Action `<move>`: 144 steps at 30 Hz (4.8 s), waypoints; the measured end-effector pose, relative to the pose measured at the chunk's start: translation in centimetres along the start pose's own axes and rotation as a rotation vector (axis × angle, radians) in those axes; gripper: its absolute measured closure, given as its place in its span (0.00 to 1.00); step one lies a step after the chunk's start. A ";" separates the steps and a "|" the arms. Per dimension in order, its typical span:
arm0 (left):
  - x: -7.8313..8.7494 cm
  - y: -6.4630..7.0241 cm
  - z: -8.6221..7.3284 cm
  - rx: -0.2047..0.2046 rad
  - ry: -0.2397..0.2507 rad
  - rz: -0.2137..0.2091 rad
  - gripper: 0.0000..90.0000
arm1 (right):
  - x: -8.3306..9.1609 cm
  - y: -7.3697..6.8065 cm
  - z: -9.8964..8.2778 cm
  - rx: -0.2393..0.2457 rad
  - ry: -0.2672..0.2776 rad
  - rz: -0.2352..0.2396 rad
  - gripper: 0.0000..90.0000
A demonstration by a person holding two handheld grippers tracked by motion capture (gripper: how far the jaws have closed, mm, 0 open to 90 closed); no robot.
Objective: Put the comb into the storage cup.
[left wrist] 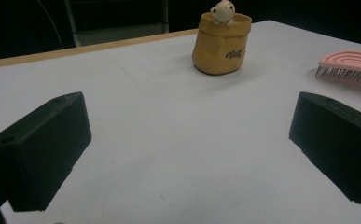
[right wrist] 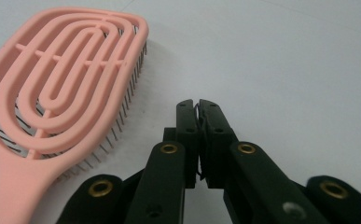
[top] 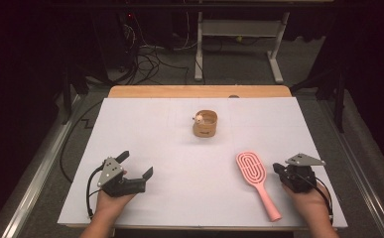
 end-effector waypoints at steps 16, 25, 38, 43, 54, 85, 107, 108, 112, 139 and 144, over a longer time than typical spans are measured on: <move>-0.5 -0.3 0.8 -0.042 -0.070 0.024 0.00 | 0.5 1.2 -1.4 -0.101 -0.011 -0.010 0.42; -0.4 -0.5 0.6 -0.021 -0.076 -0.007 0.00 | 0.2 1.3 -1.5 -0.130 -0.047 -0.012 0.08; -0.1 -0.5 0.4 0.007 -0.045 -0.034 0.00 | 1.5 2.0 -1.5 -0.141 -0.050 -0.003 0.00; -0.2 -0.3 0.4 -0.012 -0.046 -0.035 0.00 | 2.2 1.5 -0.9 -0.141 -0.036 0.012 0.00; -0.4 -0.2 0.2 -0.023 -0.051 -0.043 0.00 | 3.1 -1.5 1.3 -0.083 -0.025 0.060 0.00; 0.3 -0.9 0.3 -0.013 -0.022 -0.019 0.00 | -1.5 -7.6 5.0 0.014 -0.203 0.006 0.00; 0.2 -0.7 0.4 -0.026 -0.023 -0.021 0.00 | -2.2 -7.8 4.3 -0.016 -0.248 -0.001 0.08; 0.2 -0.7 0.4 -0.026 -0.023 -0.021 0.00 | -2.2 -7.8 4.3 -0.016 -0.251 -0.001 0.09; 0.2 -0.7 0.4 -0.024 -0.021 -0.023 0.00 | -2.3 -7.8 4.4 -0.012 -0.254 0.000 0.12; 0.3 -0.8 0.3 -0.022 -0.021 -0.020 0.00 | -2.6 -7.7 4.7 -0.031 -0.306 0.005 0.19; 0.3 -0.8 0.3 -0.023 -0.022 -0.019 0.00 | -2.7 -7.7 4.7 -0.030 -0.318 0.008 0.20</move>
Point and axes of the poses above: each handheld gripper's, and its own axes: x roughly backward along the jaws, z roughly out of its top, y roughly to its right, the point moved 2 cm from there along -x, roughly forward along the jaws, and after that the axes turned 12 degrees about -z, right-handed, at the moved point
